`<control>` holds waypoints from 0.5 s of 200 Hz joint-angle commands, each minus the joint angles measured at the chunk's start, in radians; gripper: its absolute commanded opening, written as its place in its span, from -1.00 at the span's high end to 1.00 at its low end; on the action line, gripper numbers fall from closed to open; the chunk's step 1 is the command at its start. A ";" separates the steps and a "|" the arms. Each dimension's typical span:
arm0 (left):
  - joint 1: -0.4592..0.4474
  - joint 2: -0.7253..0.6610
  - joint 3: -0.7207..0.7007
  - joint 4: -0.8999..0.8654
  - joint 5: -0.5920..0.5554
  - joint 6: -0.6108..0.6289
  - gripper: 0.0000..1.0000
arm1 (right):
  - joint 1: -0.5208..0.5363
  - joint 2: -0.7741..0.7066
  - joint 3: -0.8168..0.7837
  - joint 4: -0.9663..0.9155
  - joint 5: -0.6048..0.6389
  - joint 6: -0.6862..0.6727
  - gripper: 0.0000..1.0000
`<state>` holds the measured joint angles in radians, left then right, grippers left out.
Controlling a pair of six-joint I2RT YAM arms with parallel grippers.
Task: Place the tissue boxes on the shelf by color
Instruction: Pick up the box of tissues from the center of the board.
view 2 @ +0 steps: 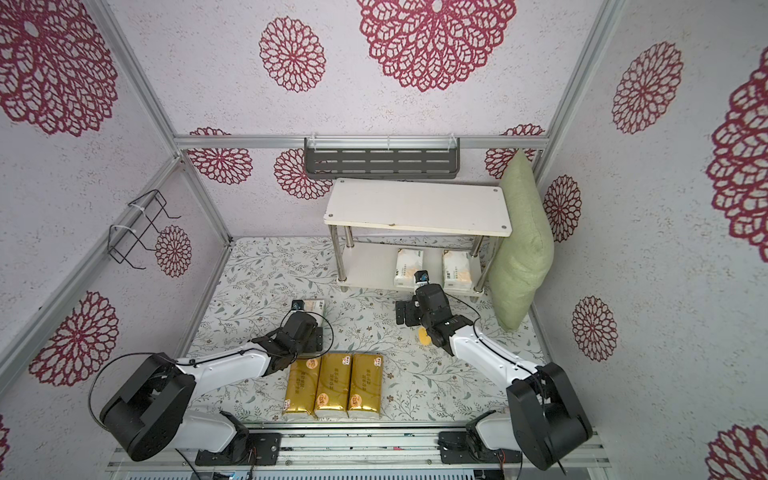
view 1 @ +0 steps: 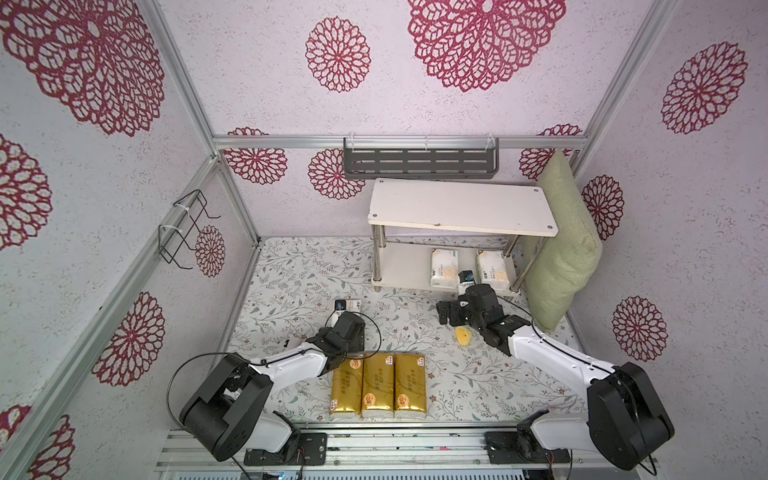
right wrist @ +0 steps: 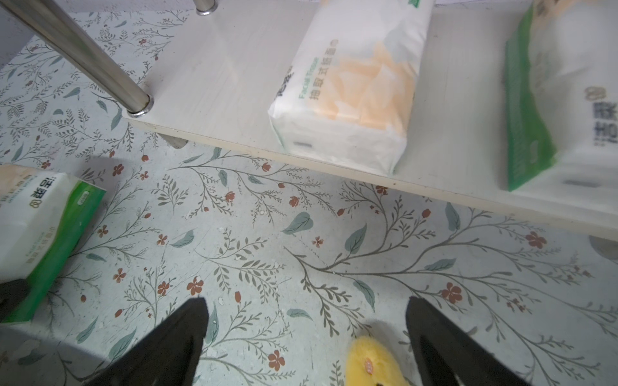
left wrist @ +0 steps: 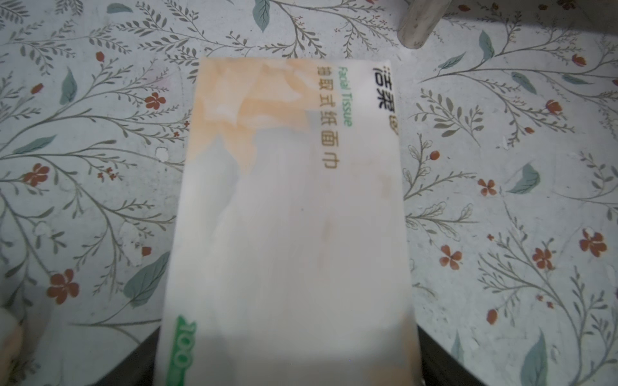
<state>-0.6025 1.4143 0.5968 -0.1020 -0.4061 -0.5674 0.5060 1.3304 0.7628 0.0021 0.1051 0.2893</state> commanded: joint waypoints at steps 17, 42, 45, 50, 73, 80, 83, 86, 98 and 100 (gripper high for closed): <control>-0.008 -0.050 0.084 -0.073 0.027 0.014 -0.73 | 0.006 0.012 0.022 0.024 0.021 0.012 -0.98; -0.014 -0.071 0.129 -0.125 0.052 -0.003 -0.73 | 0.006 0.018 0.021 0.027 0.027 0.019 -0.98; -0.016 -0.073 0.135 -0.132 0.052 -0.003 -0.73 | 0.005 0.018 0.022 0.028 0.028 0.020 -0.98; -0.018 -0.078 0.145 -0.144 0.052 -0.007 -0.73 | 0.006 0.018 0.022 0.029 0.030 0.020 -0.98; -0.035 -0.099 0.192 -0.178 0.053 -0.029 -0.72 | 0.004 0.015 0.021 0.033 0.056 0.027 -0.98; -0.041 -0.101 0.208 -0.192 0.056 -0.034 -0.71 | 0.004 0.018 0.022 0.032 0.063 0.030 -0.98; -0.043 -0.100 0.218 -0.197 0.057 -0.037 -0.71 | 0.004 0.019 0.023 0.032 0.066 0.032 -0.98; -0.044 -0.100 0.226 -0.201 0.060 -0.038 -0.71 | 0.003 0.021 0.022 0.034 0.067 0.034 -0.98; -0.052 -0.090 0.256 -0.221 0.071 -0.043 -0.70 | 0.004 0.029 0.024 0.036 0.070 0.037 -0.98; -0.056 -0.087 0.261 -0.223 0.075 -0.045 -0.71 | 0.005 0.032 0.024 0.036 0.070 0.039 -0.98</control>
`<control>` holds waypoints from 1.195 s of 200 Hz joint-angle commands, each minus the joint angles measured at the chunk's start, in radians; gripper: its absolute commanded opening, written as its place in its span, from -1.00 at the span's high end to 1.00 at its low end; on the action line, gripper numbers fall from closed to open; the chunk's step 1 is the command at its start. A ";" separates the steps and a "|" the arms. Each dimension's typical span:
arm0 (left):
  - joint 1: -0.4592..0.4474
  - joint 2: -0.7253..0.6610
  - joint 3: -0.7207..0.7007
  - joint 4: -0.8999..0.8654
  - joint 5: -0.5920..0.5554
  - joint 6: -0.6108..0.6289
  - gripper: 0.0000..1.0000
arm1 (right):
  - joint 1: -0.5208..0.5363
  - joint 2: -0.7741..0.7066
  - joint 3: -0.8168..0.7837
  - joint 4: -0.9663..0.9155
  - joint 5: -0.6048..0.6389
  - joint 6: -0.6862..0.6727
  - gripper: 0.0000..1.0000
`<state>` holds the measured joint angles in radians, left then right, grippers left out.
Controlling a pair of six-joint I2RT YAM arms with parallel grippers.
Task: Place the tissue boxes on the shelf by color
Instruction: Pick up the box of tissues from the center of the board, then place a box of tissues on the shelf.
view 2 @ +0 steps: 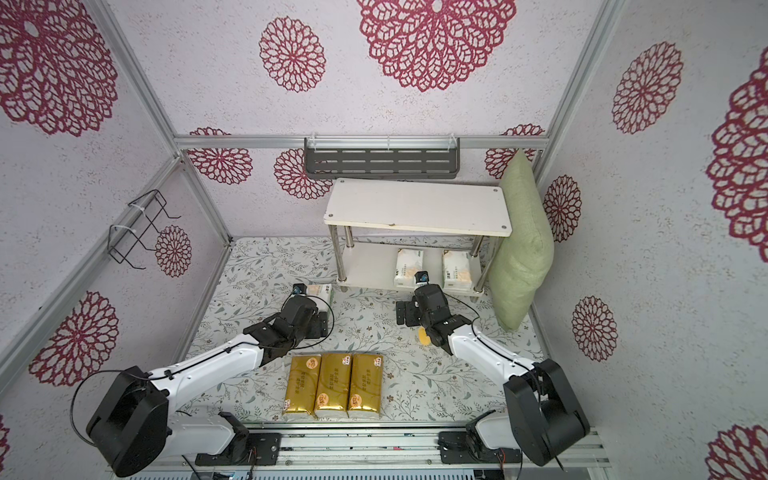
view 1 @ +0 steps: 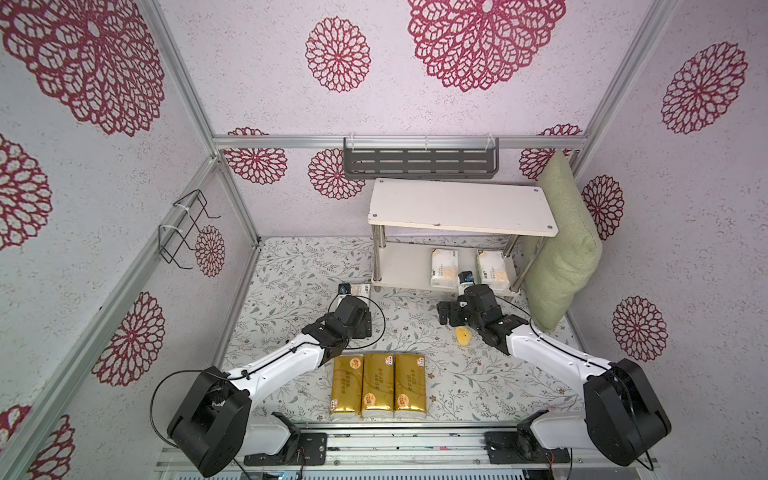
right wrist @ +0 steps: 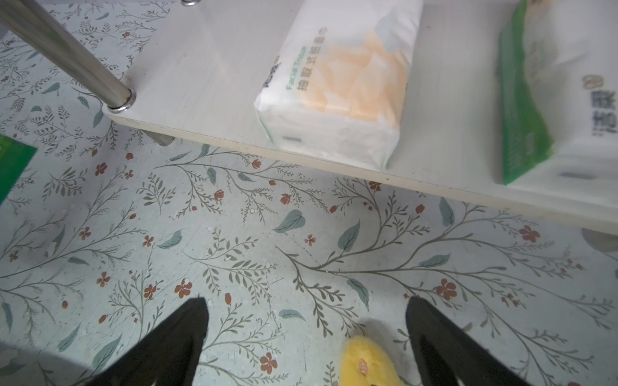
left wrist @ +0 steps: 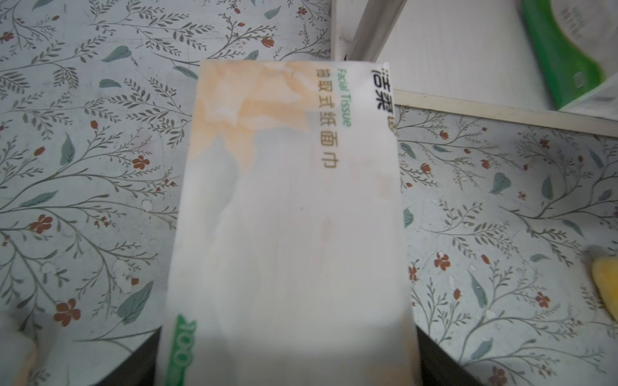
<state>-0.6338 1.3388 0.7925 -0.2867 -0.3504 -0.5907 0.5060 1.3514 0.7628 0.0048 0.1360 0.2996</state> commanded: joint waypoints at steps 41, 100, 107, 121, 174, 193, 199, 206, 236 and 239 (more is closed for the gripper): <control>-0.071 0.036 0.149 -0.056 0.041 -0.031 -0.70 | 0.004 0.016 0.029 0.021 0.058 0.044 -0.98; -0.157 0.202 0.358 -0.147 -0.030 -0.121 -0.70 | 0.003 -0.024 0.009 0.013 0.113 0.054 -0.98; -0.173 0.230 0.387 -0.158 -0.047 -0.120 -0.70 | 0.003 -0.024 0.003 0.012 0.114 0.057 -0.98; -0.191 0.286 0.453 -0.182 -0.076 -0.118 -0.70 | 0.002 -0.023 -0.005 0.014 0.116 0.059 -0.98; -0.198 0.437 0.613 -0.221 -0.145 -0.099 -0.70 | 0.000 -0.046 -0.037 0.007 0.122 0.061 -0.98; -0.193 0.491 0.656 -0.218 -0.153 -0.080 -0.70 | 0.000 -0.053 -0.041 0.005 0.121 0.060 -0.98; -0.190 0.507 0.668 -0.214 -0.153 -0.073 -0.70 | 0.001 -0.056 -0.041 0.005 0.119 0.059 -0.98; -0.188 0.524 0.682 -0.207 -0.158 -0.066 -0.70 | 0.001 -0.057 -0.042 0.003 0.117 0.061 -0.98; -0.155 0.588 0.723 -0.183 -0.132 -0.064 -0.69 | 0.001 -0.063 -0.046 0.001 0.112 0.061 -0.98; -0.151 0.591 0.724 -0.178 -0.131 -0.061 -0.69 | 0.001 -0.063 -0.046 0.002 0.112 0.061 -0.98</control>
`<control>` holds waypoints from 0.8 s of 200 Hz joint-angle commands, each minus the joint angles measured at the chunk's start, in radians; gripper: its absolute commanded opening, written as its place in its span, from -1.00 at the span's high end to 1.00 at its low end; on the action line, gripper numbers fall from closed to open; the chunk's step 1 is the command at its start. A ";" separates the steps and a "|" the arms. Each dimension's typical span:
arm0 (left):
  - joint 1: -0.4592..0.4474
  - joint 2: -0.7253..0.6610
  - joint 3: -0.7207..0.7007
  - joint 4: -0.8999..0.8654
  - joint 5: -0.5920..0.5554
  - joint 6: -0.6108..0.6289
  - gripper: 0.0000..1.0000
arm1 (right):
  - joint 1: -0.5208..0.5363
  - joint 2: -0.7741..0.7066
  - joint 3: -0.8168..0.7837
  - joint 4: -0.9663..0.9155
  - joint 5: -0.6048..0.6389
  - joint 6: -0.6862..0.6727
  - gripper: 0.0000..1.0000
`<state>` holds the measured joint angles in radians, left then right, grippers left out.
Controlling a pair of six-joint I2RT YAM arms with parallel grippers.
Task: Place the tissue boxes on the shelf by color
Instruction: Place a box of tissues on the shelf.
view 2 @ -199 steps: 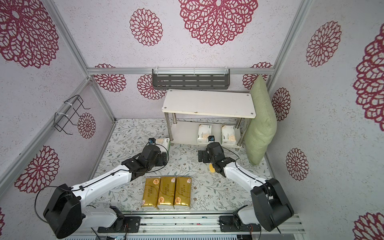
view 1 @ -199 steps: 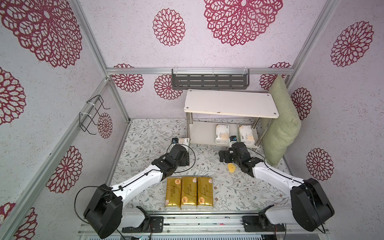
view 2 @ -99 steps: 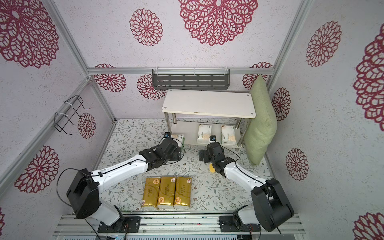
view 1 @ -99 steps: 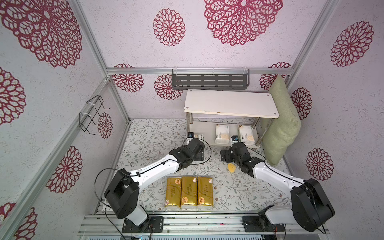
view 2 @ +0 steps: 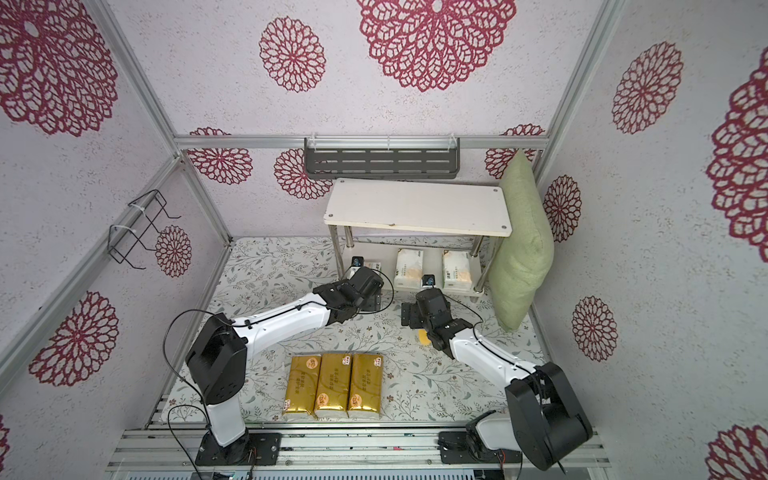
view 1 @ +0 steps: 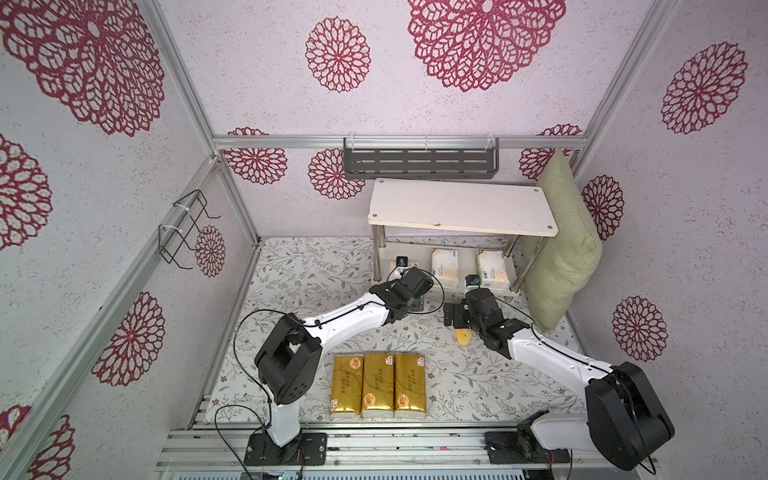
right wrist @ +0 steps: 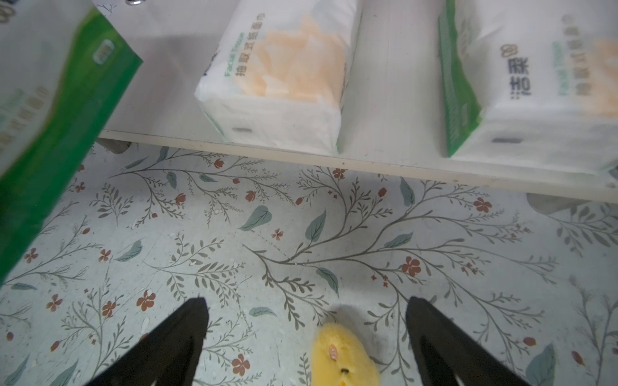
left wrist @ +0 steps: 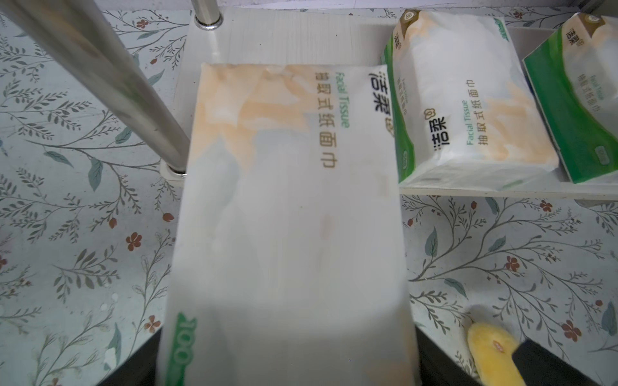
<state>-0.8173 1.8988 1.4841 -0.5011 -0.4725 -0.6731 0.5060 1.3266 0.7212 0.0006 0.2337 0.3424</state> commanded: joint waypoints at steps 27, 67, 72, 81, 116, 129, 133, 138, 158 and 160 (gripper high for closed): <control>0.052 0.054 0.055 0.079 0.008 0.066 -0.70 | 0.001 -0.036 -0.008 0.009 0.010 0.018 -0.98; 0.081 0.128 0.083 0.118 0.032 0.076 -0.70 | 0.001 -0.027 -0.010 0.013 -0.001 0.023 -0.98; 0.083 0.136 0.091 0.117 0.034 0.079 -0.70 | 0.001 -0.026 -0.009 0.015 -0.002 0.023 -0.98; 0.085 0.148 0.107 0.114 0.032 0.084 -0.70 | 0.001 -0.026 -0.013 0.017 -0.005 0.024 -0.98; 0.102 0.191 0.172 0.094 0.025 0.095 -0.72 | 0.001 -0.017 -0.018 0.024 -0.019 0.029 -0.98; 0.106 0.212 0.199 0.080 0.024 0.098 -0.72 | 0.002 -0.015 -0.021 0.026 -0.025 0.029 -0.98; 0.108 0.216 0.205 0.079 0.024 0.097 -0.72 | 0.002 -0.015 -0.020 0.026 -0.024 0.029 -0.98; 0.108 0.221 0.214 0.078 0.025 0.097 -0.72 | 0.002 -0.015 -0.020 0.027 -0.025 0.029 -0.98; 0.113 0.246 0.242 0.064 0.023 0.100 -0.73 | 0.002 -0.013 -0.022 0.027 -0.029 0.029 -0.98; 0.113 0.248 0.246 0.063 0.025 0.101 -0.73 | 0.002 -0.013 -0.022 0.028 -0.029 0.029 -0.98</control>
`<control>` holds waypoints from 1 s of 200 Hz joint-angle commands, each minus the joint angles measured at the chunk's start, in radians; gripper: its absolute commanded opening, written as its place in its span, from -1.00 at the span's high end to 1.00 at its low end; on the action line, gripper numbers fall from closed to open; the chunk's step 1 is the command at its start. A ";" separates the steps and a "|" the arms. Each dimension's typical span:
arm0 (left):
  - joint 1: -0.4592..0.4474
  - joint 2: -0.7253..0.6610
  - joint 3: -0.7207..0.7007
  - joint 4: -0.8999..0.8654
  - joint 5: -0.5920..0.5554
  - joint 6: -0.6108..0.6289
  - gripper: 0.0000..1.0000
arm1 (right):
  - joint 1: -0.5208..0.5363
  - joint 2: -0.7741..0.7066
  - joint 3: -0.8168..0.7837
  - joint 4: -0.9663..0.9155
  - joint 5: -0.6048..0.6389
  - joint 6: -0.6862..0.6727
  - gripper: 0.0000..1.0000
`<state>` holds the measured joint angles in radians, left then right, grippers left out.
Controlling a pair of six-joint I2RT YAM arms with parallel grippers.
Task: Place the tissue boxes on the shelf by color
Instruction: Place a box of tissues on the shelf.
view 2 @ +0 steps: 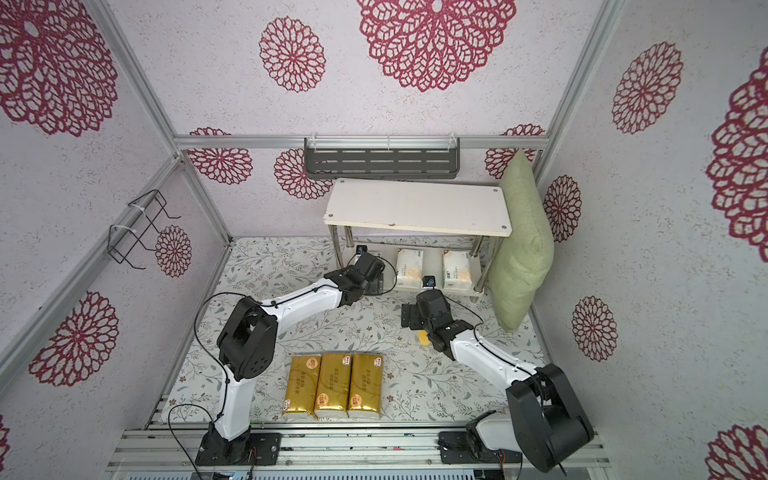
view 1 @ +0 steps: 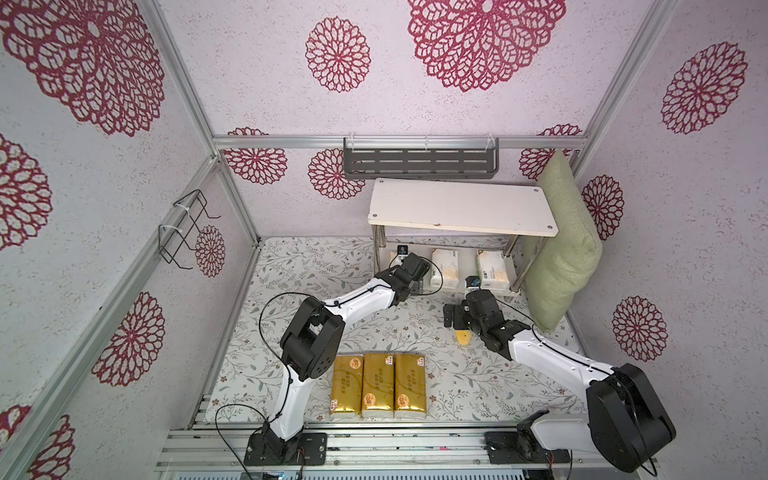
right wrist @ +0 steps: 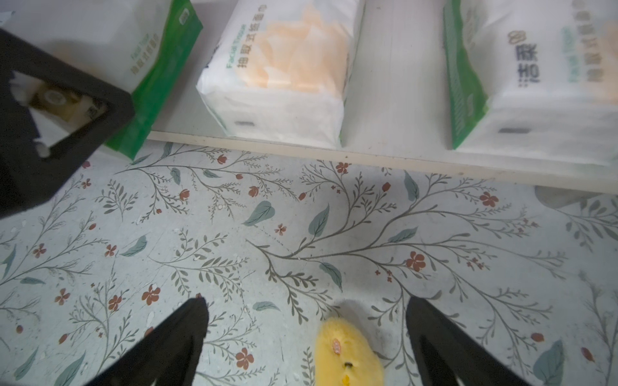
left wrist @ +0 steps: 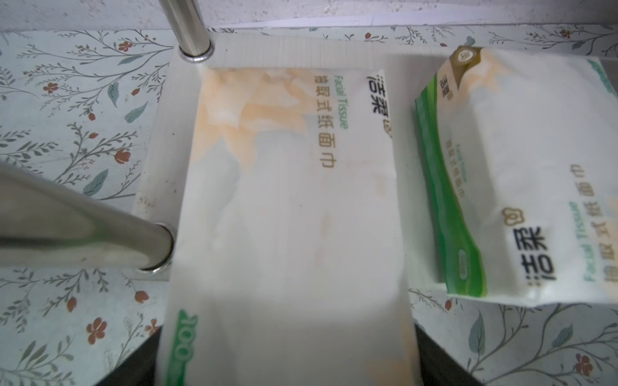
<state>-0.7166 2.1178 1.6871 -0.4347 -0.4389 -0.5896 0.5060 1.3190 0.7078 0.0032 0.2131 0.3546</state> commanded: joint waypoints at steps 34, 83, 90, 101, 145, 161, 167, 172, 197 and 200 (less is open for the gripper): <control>0.021 0.074 0.099 -0.034 -0.036 0.036 -0.73 | 0.003 -0.004 -0.010 0.031 -0.016 0.017 -0.98; 0.032 0.110 0.147 -0.048 -0.034 0.052 -0.75 | 0.002 0.004 -0.010 0.040 -0.028 0.018 -0.98; 0.032 0.115 0.155 -0.053 -0.041 0.053 -0.75 | 0.003 0.004 -0.011 0.041 -0.030 0.018 -0.98; 0.032 0.120 0.162 -0.058 -0.047 0.057 -0.76 | 0.003 0.005 -0.008 0.041 -0.034 0.018 -0.98; 0.045 0.137 0.173 -0.067 -0.042 0.058 -0.76 | 0.002 0.005 -0.005 0.038 -0.036 0.015 -0.98; 0.051 0.139 0.172 -0.067 -0.031 0.059 -0.76 | 0.002 0.005 -0.004 0.037 -0.037 0.015 -0.98; 0.051 0.141 0.174 -0.066 -0.026 0.060 -0.77 | 0.002 0.005 -0.004 0.037 -0.037 0.015 -0.98; 0.051 0.142 0.175 -0.065 -0.022 0.064 -0.77 | 0.003 0.006 -0.003 0.035 -0.037 0.015 -0.98; 0.055 0.151 0.190 -0.069 -0.006 0.080 -0.80 | 0.003 0.006 -0.001 0.035 -0.039 0.015 -0.98; 0.055 0.151 0.191 -0.069 -0.004 0.082 -0.80 | 0.004 0.006 -0.001 0.035 -0.039 0.015 -0.98</control>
<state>-0.6731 2.2433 1.8492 -0.4957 -0.4541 -0.5327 0.5060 1.3254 0.6949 0.0261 0.1791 0.3599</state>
